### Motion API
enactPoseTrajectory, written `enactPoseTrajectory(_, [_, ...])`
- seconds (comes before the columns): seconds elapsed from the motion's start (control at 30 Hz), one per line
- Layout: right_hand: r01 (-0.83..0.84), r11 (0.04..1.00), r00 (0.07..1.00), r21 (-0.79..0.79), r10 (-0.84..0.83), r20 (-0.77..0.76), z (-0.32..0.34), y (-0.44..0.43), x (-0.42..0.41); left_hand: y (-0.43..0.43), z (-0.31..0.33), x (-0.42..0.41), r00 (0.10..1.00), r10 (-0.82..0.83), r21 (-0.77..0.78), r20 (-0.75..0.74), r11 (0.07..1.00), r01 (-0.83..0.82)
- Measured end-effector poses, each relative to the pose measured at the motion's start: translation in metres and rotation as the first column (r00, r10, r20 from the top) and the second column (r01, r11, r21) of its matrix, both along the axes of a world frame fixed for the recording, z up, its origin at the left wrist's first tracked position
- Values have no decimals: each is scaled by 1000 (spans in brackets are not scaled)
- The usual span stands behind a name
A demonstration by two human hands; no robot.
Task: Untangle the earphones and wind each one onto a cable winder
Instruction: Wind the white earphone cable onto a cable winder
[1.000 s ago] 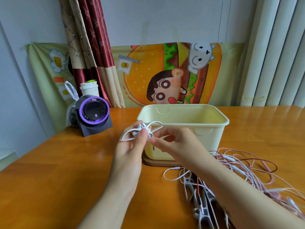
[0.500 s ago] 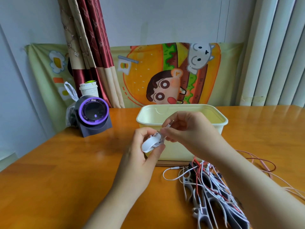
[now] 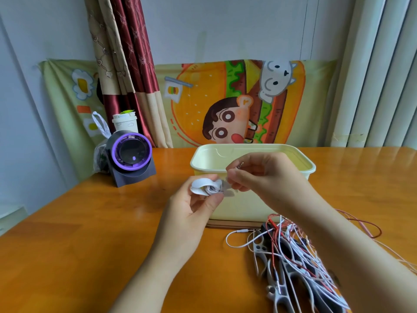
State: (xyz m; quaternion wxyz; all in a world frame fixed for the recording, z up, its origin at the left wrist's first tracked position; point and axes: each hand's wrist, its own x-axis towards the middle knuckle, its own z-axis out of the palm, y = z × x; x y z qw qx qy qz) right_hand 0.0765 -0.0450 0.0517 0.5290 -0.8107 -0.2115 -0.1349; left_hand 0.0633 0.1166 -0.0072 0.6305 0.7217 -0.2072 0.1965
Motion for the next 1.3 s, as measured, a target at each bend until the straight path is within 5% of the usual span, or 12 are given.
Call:
enactPoseTrajectory(0.77, [-29,999,993,46,34,-117,-2,-4,6,-2,-3,4,987,-140,-216,-83,969,119])
enactPoseTrajectory(1.3, [-1,968,999,-251,-9,-41,6,-10,1,-14,-5,1,964,-230,-307,-129,934,182])
